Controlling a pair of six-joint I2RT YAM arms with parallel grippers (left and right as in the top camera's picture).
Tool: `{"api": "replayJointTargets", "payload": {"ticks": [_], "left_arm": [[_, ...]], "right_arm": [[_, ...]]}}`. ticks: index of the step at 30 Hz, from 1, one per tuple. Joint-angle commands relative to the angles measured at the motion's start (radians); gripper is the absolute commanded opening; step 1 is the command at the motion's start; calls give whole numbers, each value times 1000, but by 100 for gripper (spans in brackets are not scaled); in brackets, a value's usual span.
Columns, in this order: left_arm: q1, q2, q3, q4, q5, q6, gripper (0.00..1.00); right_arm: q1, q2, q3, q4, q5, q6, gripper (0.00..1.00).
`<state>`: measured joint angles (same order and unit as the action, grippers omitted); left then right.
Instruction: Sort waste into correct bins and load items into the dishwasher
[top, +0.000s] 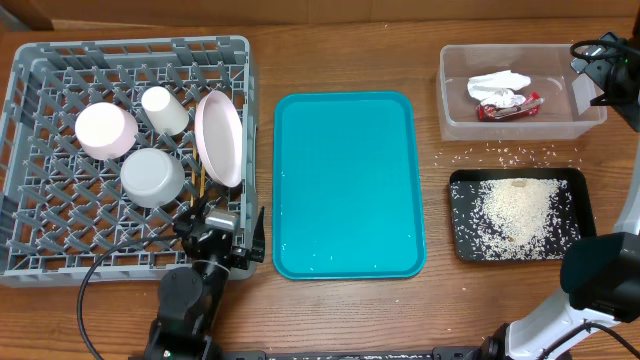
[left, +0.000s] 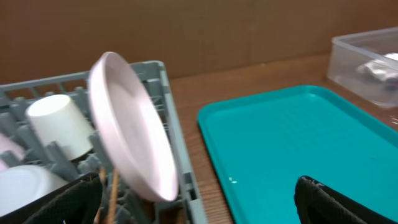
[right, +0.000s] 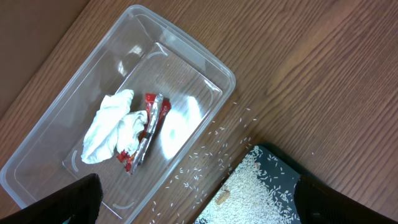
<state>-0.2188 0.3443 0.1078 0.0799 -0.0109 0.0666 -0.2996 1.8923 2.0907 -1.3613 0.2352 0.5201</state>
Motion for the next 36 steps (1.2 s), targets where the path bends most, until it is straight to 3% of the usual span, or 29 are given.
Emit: {"api": "replayJointTargets", "payload": {"ticks": [1,13,36], "left_arm": [[47,-87,-63,16,23,4,100],[163,-336,-103,-156,56,-4,100],[239,-341,-103,-155,53,-3,100]], "right_arm": [[1,-6,4,5,3,3,100],[1,-6,4,5,3,3,100],[1,-6,4,5,3,3,100]]}}
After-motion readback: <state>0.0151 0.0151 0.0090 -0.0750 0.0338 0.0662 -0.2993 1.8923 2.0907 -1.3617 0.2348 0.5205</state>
